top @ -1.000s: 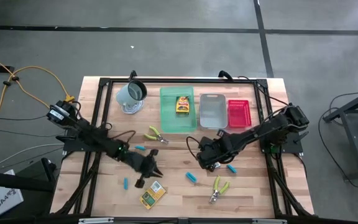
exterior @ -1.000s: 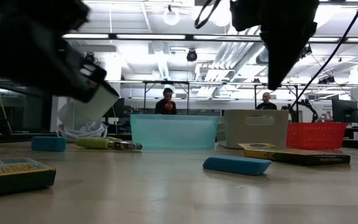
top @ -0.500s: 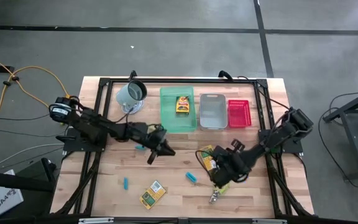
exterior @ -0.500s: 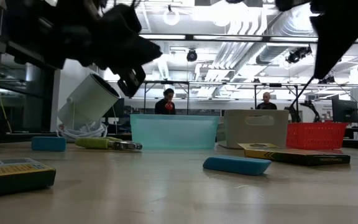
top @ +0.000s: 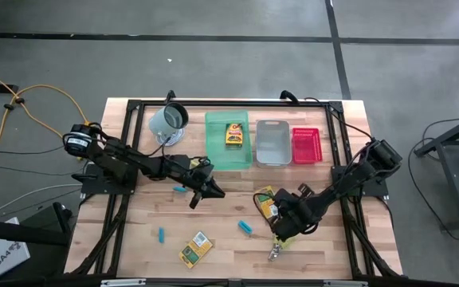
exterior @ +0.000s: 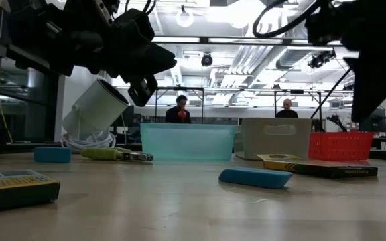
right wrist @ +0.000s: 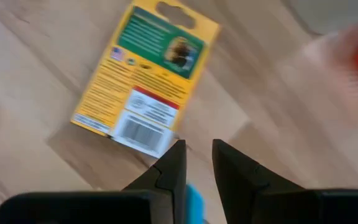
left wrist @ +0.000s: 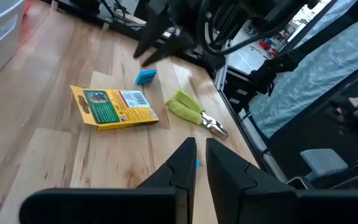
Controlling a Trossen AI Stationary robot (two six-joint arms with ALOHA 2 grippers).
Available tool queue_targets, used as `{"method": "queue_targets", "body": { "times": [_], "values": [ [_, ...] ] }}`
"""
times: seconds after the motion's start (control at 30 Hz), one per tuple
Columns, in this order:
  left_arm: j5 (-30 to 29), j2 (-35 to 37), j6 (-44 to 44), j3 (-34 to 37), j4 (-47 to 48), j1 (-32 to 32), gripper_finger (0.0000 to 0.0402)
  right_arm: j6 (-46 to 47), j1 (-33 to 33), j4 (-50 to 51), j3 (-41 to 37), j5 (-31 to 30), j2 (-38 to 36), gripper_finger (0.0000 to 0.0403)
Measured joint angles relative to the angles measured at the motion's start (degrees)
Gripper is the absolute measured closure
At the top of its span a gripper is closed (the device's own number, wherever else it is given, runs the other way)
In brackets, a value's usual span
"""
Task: Pick & Place School Supplies
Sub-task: Put the right yellow crayon box into the green bin
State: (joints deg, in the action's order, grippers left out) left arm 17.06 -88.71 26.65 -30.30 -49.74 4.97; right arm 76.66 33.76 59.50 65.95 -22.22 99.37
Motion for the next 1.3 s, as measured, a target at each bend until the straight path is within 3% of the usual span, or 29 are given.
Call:
{"method": "queue_targets", "body": {
  "times": [0.17,0.6,1.3],
  "values": [
    [0.2,0.0,-0.5,0.0,0.1,0.0,0.0366,-1.5,-1.1,-10.6,-4.3,-0.3,0.0,0.0332],
    [0.9,0.0,-1.4,0.0,0.7,0.0,0.0366,-5.6,-4.7,-25.3,-11.8,0.2,0.0,0.0332],
    [1.5,0.0,-1.3,0.1,2.5,2.9,0.0366,-26.6,-13.2,-44.4,-13.1,4.8,3.0,0.0332]
  ]
}}
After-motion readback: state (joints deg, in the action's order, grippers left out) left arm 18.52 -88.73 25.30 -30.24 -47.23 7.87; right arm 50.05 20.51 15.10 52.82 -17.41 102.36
